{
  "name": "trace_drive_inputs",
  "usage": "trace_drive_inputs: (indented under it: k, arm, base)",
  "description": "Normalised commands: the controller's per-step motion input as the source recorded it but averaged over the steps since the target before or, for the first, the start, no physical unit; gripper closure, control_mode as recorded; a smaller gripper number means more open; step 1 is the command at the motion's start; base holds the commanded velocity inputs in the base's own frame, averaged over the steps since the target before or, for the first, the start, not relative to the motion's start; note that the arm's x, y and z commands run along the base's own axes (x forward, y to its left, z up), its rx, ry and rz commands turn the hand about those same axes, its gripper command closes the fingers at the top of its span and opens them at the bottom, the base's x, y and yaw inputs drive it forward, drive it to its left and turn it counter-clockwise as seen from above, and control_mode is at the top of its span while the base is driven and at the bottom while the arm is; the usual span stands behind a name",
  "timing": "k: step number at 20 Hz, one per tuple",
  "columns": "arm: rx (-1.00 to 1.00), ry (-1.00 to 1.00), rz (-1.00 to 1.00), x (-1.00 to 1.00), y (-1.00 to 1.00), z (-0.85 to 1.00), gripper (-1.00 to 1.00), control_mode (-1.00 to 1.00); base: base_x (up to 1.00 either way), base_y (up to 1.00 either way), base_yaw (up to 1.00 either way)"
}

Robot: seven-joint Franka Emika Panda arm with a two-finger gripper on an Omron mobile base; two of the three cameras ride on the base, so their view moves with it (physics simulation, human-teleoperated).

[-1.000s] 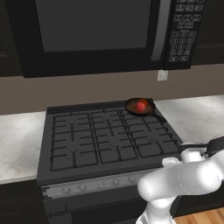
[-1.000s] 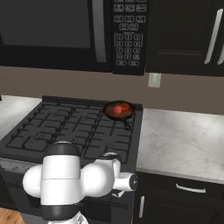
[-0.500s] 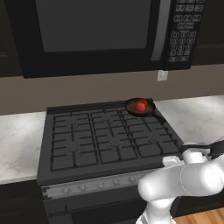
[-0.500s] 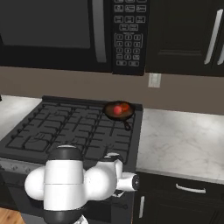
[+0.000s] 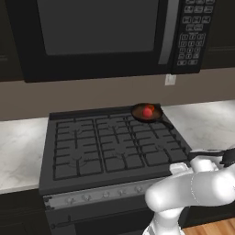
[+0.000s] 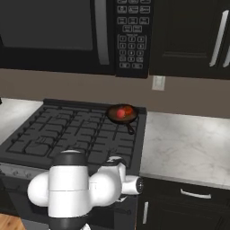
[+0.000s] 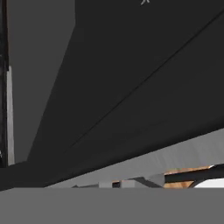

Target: Place the pan on the rear right burner on the stove. Then place the tomato and the onion in the pan and turn on the rear right burner.

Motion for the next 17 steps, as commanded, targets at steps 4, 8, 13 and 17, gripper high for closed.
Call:
trace_drive_inputs:
  k: [4,8,13,17]
  arm:
    - [-0.15,0.0,0.2,-0.43,1.0,-0.81,1.0,-1.0]
    - [-0.14,0.0,0.19,-0.36,1.0,-0.74,1.0,-1.0]
    - [-0.16,-0.02,0.16,-0.16,0.92,-0.47,1.0,-1.0]
    - [-0.22,-0.13,0.05,-0.19,0.52,-0.04,1.0,-1.0]
  base:
    - [0.0,0.0,0.0]
    - [0.0,0.0,0.0]
    - [0.0,0.0,0.0]
    - [0.0,0.0,0.0]
